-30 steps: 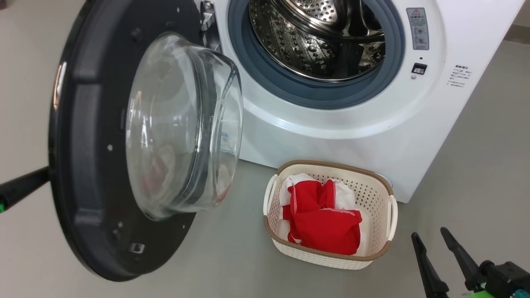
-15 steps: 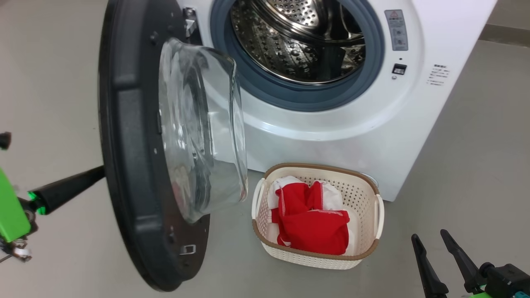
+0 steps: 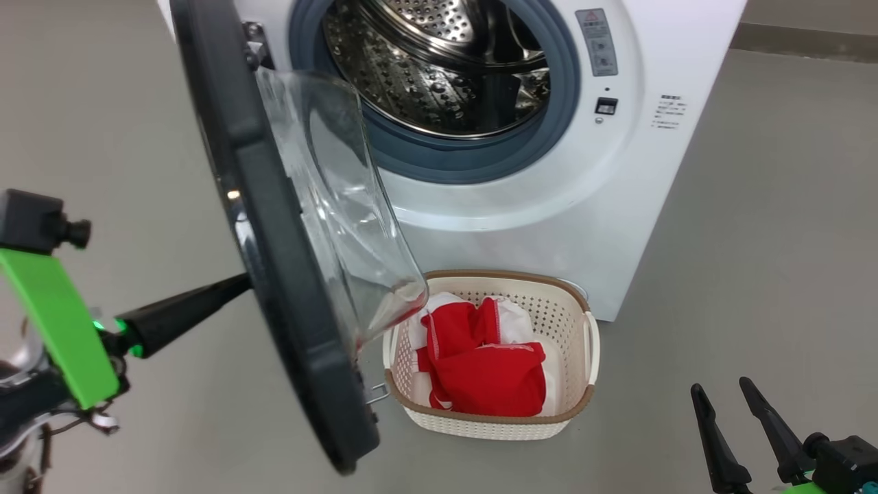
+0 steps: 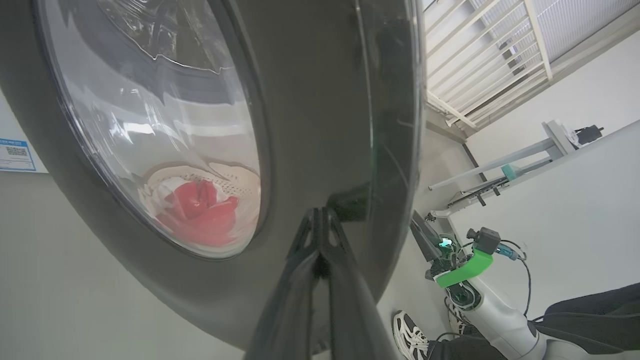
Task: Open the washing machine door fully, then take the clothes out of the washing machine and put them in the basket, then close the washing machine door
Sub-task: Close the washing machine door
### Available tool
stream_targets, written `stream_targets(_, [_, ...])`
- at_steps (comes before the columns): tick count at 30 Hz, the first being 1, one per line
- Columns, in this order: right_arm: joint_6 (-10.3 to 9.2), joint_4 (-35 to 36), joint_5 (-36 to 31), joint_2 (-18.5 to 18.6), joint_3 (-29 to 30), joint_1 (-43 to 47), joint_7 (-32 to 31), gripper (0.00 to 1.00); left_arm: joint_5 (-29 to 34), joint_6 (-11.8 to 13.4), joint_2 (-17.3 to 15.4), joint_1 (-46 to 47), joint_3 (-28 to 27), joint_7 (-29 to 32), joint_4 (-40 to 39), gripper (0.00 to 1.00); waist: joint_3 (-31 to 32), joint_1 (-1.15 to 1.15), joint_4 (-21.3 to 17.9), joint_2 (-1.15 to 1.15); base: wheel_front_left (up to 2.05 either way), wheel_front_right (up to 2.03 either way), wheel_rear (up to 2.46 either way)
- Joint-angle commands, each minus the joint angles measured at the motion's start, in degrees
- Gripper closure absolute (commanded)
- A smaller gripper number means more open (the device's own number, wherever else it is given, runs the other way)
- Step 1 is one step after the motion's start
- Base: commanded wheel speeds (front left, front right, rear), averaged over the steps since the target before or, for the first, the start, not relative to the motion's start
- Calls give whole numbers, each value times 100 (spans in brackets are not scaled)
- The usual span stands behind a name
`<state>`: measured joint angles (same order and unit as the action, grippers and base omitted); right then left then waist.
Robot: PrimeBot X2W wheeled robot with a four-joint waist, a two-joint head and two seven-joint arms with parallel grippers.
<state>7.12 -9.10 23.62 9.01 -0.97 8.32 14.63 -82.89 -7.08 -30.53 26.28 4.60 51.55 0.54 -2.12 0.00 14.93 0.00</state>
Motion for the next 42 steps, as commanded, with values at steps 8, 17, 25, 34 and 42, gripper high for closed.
stream_targets(8, [36, 170, -69, 118, -95, -78, 37, 0, 73, -41, 70, 517, 85, -437, -271, 100, -20, 0, -292, 0, 0, 0, 0])
stream_targets(17, [36, 179, -69, 118, -57, -109, 37, 0, 139, -41, 119, 684, 284, -768, -146, 100, -65, 0, -403, 0, 0, 0, 0])
stream_targets(25, [36, 174, -76, 90, -28, -76, 37, 0, 137, -41, 46, 566, 334, -1109, -21, 100, -35, 0, -337, 0, 0, 0, 0])
stream_targets(34, [36, 145, -71, 93, -117, -50, 37, 0, 93, -41, -19, 58, 254, -1677, 132, 100, 61, 0, -176, 0, 0, 0, 0])
stream_targets(42, [36, 141, -68, 123, -163, -39, 37, 0, 63, -41, -14, -454, 204, -2185, 314, 56, 87, 0, -36, 0, 0, 0, 0])
